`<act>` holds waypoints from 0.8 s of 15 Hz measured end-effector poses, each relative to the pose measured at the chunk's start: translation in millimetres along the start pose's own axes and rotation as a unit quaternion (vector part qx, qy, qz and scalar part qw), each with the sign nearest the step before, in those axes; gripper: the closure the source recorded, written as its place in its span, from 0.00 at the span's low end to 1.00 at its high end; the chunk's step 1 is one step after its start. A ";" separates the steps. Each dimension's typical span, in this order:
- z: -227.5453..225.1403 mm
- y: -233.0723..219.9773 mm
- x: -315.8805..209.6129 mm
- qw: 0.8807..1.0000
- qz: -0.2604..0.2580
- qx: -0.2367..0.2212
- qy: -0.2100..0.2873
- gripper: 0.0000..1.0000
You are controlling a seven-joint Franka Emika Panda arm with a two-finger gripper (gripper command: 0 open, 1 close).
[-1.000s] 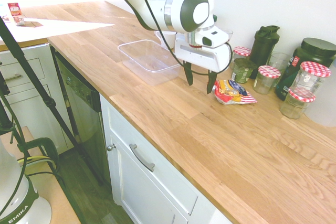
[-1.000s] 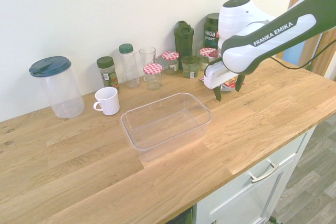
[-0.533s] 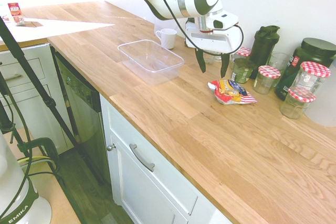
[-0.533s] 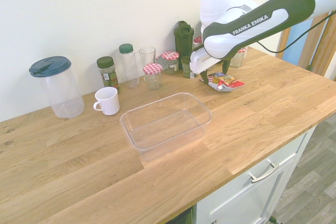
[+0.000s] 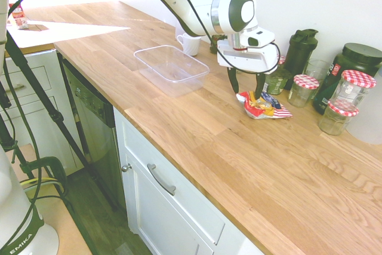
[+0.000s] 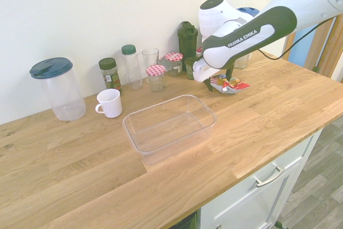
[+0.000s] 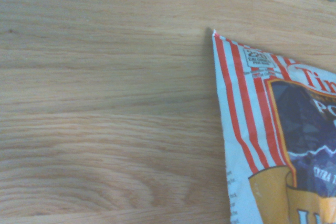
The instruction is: Put the chip bag into the container
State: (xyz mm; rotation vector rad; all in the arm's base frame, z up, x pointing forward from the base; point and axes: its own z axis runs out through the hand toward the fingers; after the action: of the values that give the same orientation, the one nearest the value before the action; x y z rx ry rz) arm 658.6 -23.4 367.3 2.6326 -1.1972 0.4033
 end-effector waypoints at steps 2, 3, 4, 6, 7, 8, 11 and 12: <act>2.1 -1.9 -1.1 1.000 -0.001 -0.002 0.000 1.00; 2.7 -1.4 -0.6 1.000 0.000 -0.003 0.001 1.00; 3.6 -0.2 0.6 1.000 0.001 -0.004 0.001 1.00; 6.6 1.5 2.1 1.000 0.003 -0.006 0.001 1.00; 7.9 1.8 2.9 1.000 0.003 -0.007 0.001 1.00; 9.1 1.1 3.0 1.000 0.003 -0.008 0.001 1.00; 12.6 -0.6 4.1 1.000 0.003 -0.009 0.001 1.00; 12.9 0.1 5.0 1.000 0.004 -0.009 0.002 1.00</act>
State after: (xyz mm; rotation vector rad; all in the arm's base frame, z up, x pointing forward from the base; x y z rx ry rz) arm 663.7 -31.0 356.9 2.6111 -1.2049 0.3967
